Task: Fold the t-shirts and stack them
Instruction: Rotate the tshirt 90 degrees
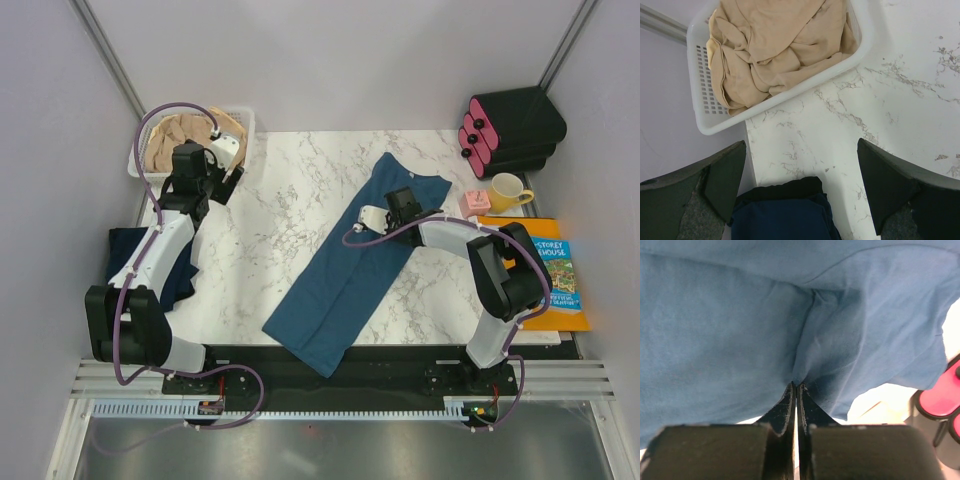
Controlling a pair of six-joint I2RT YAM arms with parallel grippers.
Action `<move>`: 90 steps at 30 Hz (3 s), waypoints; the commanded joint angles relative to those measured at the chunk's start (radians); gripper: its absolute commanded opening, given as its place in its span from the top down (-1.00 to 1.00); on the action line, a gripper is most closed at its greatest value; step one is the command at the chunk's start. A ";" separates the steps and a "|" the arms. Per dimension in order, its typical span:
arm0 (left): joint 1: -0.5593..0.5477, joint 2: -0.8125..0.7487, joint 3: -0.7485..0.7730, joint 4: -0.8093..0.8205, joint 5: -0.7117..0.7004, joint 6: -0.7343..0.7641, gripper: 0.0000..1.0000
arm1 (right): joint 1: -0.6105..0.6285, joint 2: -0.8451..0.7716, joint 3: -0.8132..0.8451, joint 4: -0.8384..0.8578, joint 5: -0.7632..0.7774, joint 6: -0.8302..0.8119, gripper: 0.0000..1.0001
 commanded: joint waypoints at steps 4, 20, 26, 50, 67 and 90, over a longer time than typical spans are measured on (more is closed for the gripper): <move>0.003 -0.012 0.013 0.028 0.016 0.013 -0.99 | -0.013 -0.044 0.093 -0.071 -0.034 -0.018 1.00; 0.003 -0.011 0.017 0.025 0.025 0.028 -0.99 | -0.053 0.086 0.358 -0.610 -0.305 -0.130 0.96; 0.003 -0.012 0.017 0.024 0.029 0.030 -0.99 | -0.053 0.131 0.383 -0.712 -0.336 -0.147 0.78; 0.003 -0.011 0.019 0.013 0.042 0.036 -0.99 | -0.093 0.123 0.469 -0.651 -0.348 -0.072 0.07; 0.003 0.003 0.037 -0.005 0.057 0.033 -0.99 | -0.205 0.183 0.415 -0.344 -0.163 0.106 1.00; 0.002 0.028 0.004 -0.013 -0.004 0.019 -0.99 | -0.185 0.675 0.901 -0.034 0.133 0.058 1.00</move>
